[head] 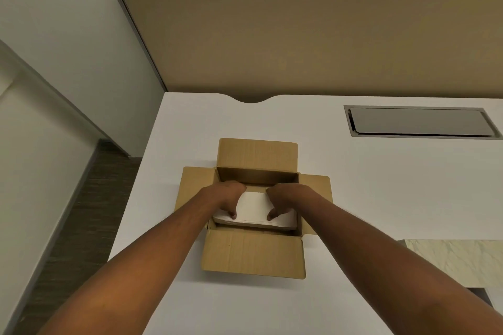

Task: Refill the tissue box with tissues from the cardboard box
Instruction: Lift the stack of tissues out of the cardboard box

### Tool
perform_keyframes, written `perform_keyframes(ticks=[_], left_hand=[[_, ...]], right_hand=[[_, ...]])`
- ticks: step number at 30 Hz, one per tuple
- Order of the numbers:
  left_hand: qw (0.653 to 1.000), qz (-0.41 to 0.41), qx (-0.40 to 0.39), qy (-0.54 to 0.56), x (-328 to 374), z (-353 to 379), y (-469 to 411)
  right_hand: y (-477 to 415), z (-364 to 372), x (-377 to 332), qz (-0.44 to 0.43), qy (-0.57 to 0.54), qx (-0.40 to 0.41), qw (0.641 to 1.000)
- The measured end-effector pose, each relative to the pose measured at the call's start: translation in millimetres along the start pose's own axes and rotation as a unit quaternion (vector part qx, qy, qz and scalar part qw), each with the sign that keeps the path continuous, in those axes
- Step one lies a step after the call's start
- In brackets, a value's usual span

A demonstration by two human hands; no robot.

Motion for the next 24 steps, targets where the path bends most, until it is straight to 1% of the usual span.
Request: perform_keyframes(ticks=[8, 16, 20, 24], left_hand=[[1.000, -0.007, -0.013, -0.005, 1, 1, -9], [0.998, -0.059, -0.024, 0.004, -2, 5, -18], [0.998, -0.062, -0.026, -0.005, -2, 6, -22], [0.998, -0.059, -0.019, 0.004, -5, 9, -25]], right_hand=[[-14, 8, 3, 0.001, -0.037, 0.006, 0.999], [-25, 11, 8, 0.012, -0.062, 0.000, 0.998], [-30, 15, 12, 0.016, -0.095, 0.006, 0.995], [-34, 21, 13, 0.023, -0.103, 0.012, 0.994]])
Point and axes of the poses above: each hand's wrist, its own y-axis away from the middle knuckle, its own z-axis out of the palm, x = y × z, the point moved 4 cm from there along -y, towards the middle knuckle, and after that the axes turned 6 degrees about y, right-handed, at the moved point
